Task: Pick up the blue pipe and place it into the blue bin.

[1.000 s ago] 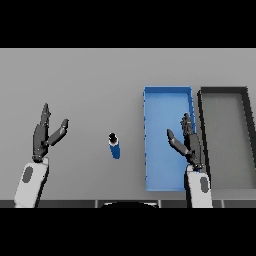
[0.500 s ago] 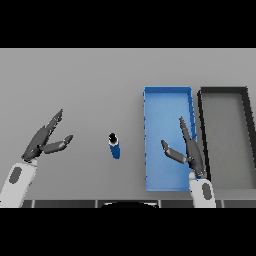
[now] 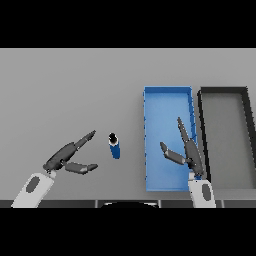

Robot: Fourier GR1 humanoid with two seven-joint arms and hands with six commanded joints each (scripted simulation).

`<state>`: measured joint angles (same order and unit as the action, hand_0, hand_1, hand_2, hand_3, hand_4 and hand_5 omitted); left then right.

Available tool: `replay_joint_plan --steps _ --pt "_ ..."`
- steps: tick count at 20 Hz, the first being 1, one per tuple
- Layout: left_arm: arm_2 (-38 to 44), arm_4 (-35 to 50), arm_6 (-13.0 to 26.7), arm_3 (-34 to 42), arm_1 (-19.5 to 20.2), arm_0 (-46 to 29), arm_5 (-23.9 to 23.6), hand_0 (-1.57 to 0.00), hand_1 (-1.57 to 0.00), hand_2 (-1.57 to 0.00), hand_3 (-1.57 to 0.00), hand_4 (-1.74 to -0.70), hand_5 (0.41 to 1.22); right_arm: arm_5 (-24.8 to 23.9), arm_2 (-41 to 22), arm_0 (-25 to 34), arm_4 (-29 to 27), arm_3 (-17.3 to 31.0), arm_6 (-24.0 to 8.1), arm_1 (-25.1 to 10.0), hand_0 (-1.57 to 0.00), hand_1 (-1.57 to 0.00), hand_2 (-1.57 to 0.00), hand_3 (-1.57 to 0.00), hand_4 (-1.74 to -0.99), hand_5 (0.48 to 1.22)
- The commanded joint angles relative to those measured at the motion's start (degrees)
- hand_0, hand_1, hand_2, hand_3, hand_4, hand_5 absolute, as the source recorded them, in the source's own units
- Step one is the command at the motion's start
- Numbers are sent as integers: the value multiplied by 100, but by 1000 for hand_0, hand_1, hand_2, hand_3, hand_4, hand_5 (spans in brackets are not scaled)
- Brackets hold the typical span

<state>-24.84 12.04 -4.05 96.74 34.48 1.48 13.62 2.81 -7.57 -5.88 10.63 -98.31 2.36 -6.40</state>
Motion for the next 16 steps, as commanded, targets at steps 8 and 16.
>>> replay_joint_plan --steps 8,16 --pt "-407 -433 53 -632 -834 397 -114 1 1 1 1 -1206 468 -16 -2 -62 -7 -135 -81 14 1 1 1 1 -1229 622" --pt "-687 -873 37 -1619 -1639 1003 -200 1 1 1 1 -1131 462 -49 56 -68 -33 -118 -120 20 1 1 1 1 -1201 605"
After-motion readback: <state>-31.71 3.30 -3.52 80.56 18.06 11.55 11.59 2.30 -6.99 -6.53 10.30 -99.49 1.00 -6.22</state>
